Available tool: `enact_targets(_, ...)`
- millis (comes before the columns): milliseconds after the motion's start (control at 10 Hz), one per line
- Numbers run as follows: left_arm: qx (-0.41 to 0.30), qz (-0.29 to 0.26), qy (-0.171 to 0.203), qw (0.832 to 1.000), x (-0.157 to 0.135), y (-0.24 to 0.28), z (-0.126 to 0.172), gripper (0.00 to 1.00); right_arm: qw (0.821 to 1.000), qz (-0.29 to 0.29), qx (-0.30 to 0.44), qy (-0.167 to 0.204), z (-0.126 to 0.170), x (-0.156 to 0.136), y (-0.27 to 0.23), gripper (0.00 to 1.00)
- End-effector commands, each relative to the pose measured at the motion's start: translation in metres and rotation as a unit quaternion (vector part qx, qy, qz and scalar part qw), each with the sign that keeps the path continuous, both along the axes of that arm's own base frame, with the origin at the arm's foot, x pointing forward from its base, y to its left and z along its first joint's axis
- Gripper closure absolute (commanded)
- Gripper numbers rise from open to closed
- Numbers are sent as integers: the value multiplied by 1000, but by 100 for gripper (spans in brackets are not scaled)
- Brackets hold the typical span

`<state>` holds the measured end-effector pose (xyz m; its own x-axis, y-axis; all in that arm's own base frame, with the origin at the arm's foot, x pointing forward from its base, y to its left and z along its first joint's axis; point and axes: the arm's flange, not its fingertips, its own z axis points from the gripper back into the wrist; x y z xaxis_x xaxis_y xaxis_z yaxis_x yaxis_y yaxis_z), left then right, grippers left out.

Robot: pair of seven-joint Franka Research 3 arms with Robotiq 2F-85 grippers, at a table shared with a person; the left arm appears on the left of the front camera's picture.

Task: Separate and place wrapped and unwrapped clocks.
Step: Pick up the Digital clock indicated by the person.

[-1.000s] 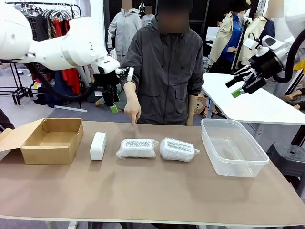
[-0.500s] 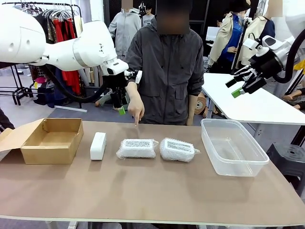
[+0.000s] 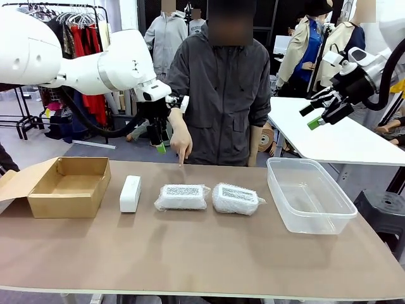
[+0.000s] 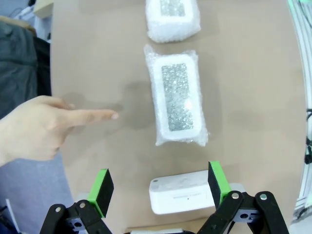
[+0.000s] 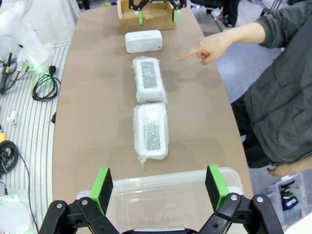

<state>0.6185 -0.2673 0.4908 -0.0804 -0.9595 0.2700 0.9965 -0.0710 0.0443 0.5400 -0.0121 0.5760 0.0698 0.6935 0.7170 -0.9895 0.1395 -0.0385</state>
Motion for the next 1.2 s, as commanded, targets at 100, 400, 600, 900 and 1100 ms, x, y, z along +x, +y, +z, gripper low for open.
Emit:
enact_targets(100,53,-35,22,998,10,-39,-22,0,1000,1,0,-1,1,0,1,0)
enact_targets(400,67,-35,19,997,17,-60,-46,0,1000,1,0,-1,1,0,1,0)
enact_targets(600,57,-7,15,998,19,-71,-64,0,1000,1,0,-1,1,0,1,0)
enact_targets(900,52,6,26,998,10,-79,-89,0,1000,1,0,-1,1,0,1,0)
enact_targets(1100,56,15,29,998,10,-81,-103,0,1000,1,0,-1,1,0,1,0)
